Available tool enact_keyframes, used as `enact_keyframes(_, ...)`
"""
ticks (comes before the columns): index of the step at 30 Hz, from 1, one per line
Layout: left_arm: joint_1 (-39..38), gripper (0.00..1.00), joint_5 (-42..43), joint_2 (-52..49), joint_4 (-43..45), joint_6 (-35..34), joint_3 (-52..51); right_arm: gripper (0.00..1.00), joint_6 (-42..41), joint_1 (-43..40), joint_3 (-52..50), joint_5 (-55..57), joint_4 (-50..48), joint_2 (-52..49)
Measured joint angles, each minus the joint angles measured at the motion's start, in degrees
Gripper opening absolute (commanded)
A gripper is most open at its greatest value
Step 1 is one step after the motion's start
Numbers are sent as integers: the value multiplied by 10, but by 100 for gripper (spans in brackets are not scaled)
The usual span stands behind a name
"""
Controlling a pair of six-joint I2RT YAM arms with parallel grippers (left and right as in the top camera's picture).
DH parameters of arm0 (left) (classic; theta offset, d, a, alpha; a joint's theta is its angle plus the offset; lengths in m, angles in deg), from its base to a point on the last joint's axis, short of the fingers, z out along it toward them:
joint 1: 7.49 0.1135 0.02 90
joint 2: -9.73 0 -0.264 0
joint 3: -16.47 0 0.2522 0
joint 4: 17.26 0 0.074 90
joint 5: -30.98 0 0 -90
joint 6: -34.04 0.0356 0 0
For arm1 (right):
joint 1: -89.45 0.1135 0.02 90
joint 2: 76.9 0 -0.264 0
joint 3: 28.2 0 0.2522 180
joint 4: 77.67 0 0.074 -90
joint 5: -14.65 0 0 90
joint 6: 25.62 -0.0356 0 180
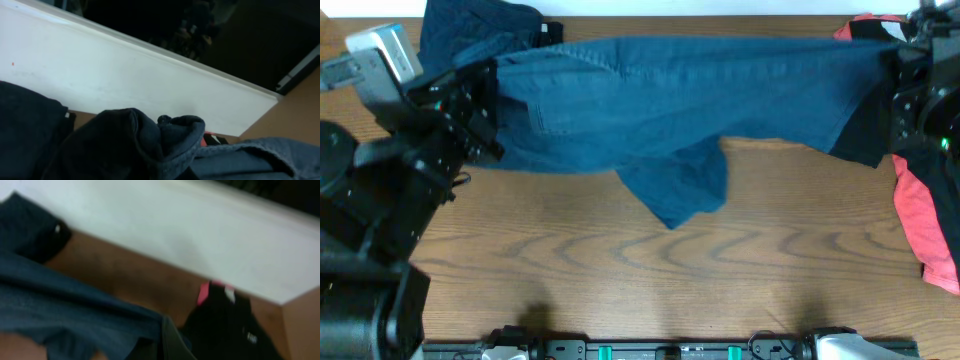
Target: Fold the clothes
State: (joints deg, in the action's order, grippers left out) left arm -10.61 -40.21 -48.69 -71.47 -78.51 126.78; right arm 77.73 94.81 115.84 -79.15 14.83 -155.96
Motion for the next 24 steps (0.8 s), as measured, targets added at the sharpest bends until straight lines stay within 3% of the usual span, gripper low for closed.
enact_keyframes(5,-3,6,13,59,-31,-2,-1,1,-27,0,12,4,77,24)
enact_keyframes(13,-4,6,30,158,-54,-2,0,1,-44,0,114,-1,166,75)
enact_keyframes(24,-4,6,35,124,-87,-2,0,1,-65,0,154,23,168,61)
